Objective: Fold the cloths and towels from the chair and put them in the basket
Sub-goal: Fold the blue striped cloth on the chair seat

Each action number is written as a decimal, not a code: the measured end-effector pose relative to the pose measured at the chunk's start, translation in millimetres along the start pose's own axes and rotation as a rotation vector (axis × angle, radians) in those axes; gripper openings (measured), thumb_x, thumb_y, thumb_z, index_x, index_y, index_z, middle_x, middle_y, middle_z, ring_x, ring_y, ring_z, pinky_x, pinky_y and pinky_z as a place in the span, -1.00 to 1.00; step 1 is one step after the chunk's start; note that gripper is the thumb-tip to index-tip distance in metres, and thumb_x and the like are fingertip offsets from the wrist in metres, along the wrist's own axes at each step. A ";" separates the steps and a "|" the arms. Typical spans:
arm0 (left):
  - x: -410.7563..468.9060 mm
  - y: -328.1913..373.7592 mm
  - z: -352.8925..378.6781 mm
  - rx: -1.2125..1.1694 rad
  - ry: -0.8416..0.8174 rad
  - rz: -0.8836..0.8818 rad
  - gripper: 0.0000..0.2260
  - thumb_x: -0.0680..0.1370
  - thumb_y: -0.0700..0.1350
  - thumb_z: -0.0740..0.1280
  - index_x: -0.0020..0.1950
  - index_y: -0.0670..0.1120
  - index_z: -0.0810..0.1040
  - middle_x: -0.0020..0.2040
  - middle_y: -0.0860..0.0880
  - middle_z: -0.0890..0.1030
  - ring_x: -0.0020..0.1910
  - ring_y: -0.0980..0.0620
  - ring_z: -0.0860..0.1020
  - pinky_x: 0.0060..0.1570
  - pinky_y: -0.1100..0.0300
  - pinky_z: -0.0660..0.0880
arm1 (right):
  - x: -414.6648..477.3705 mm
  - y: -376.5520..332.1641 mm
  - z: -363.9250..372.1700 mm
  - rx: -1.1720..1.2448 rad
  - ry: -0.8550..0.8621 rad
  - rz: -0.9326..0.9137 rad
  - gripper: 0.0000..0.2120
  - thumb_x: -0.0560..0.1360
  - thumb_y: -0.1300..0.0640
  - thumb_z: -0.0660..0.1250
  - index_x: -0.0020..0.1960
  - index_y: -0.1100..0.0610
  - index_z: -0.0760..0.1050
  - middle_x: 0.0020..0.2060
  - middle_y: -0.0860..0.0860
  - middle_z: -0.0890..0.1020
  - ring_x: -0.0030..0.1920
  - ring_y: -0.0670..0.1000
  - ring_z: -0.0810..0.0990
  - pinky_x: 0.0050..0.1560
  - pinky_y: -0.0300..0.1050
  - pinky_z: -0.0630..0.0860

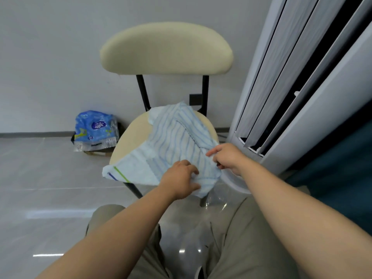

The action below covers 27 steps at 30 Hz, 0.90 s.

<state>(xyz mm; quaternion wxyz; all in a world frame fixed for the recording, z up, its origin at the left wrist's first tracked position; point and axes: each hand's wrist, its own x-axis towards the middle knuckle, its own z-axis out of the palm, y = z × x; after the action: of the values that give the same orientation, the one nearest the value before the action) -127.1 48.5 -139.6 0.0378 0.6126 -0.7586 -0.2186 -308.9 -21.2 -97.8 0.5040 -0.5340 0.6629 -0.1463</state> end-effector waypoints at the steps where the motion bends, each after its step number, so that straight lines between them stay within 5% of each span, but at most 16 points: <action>1: 0.0 1.0 -0.2 -0.015 -0.008 0.000 -0.51 0.41 0.23 0.44 0.28 0.09 0.54 0.22 0.03 0.49 0.23 -0.01 0.42 0.24 0.06 0.43 | -4.4 -12.6 -2.3 0.030 -0.011 -0.027 -0.66 0.49 0.44 0.22 -0.01 0.12 0.67 -0.27 0.05 0.55 -0.34 -0.03 0.48 -0.36 -0.22 0.48; 4: -0.9 6.2 -7.2 -0.061 0.058 -0.012 -0.55 0.34 0.35 0.44 0.02 0.05 0.55 0.02 0.04 0.51 0.08 -0.02 0.45 0.08 0.06 0.44 | -14.8 -52.4 -7.9 0.111 -0.040 -0.146 -0.63 0.47 0.46 0.21 0.03 0.13 0.69 -0.28 0.06 0.57 -0.37 -0.03 0.50 -0.37 -0.22 0.47; 7: -5.6 12.2 -28.7 -0.221 0.139 -0.059 -0.62 0.40 0.18 0.48 -0.34 0.01 0.36 -0.27 0.08 0.41 -0.20 0.02 0.42 -0.21 0.12 0.31 | -21.6 -93.0 -12.6 0.237 -0.066 -0.254 -0.63 0.47 0.49 0.19 0.00 0.16 0.66 -0.33 0.09 0.54 -0.42 -0.03 0.50 -0.39 -0.21 0.49; 12: -11.8 4.9 -80.5 -0.452 0.333 -0.150 -0.80 0.54 0.04 0.38 -0.17 -0.02 0.46 -0.23 0.03 0.55 -0.23 0.02 0.49 -0.27 0.17 0.31 | -33.4 -150.9 -25.6 0.249 -0.023 -0.428 -0.66 0.46 0.49 0.22 0.00 0.17 0.65 -0.30 0.08 0.63 -0.37 -0.05 0.57 -0.25 -0.22 0.60; 18: -13.1 -18.9 -166.7 -0.349 0.545 -0.176 -0.89 0.59 -0.01 0.26 -0.03 -0.04 0.43 -0.13 -0.03 0.58 -0.12 -0.12 0.54 -0.16 0.08 0.41 | -42.7 -196.1 -45.8 -0.188 0.226 -0.675 -0.64 0.48 0.33 0.33 0.23 0.10 0.64 0.15 0.04 0.68 0.20 0.00 0.60 0.27 -0.14 0.50; 22: -15.2 -23.0 -224.2 -0.329 0.655 -0.164 -0.88 0.60 -0.09 0.24 0.00 -0.11 0.51 -0.11 -0.07 0.61 -0.09 -0.13 0.54 -0.13 0.07 0.43 | -52.4 -220.2 -53.0 -0.309 0.382 -0.765 -0.80 0.50 0.20 0.36 0.07 0.07 0.68 0.01 -0.02 0.71 0.03 -0.05 0.61 0.02 -0.27 0.44; 27: -19.6 -28.4 -275.5 -0.271 0.730 -0.156 -0.95 0.56 -0.12 0.28 -0.06 0.02 0.52 -0.16 0.04 0.59 -0.12 -0.03 0.53 -0.17 0.17 0.35 | -57.6 -245.0 -63.8 -0.423 0.548 -0.854 -0.85 0.53 0.05 0.35 -0.15 0.11 0.56 -0.11 0.05 0.61 -0.09 0.09 0.54 -0.05 -0.06 0.50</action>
<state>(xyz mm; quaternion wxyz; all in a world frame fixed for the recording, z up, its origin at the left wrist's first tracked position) -6.7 -15.9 102.2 0.3685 0.6954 -0.6108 -0.0869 -228.7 -88.7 139.7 0.0904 -0.7878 0.5089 -0.3349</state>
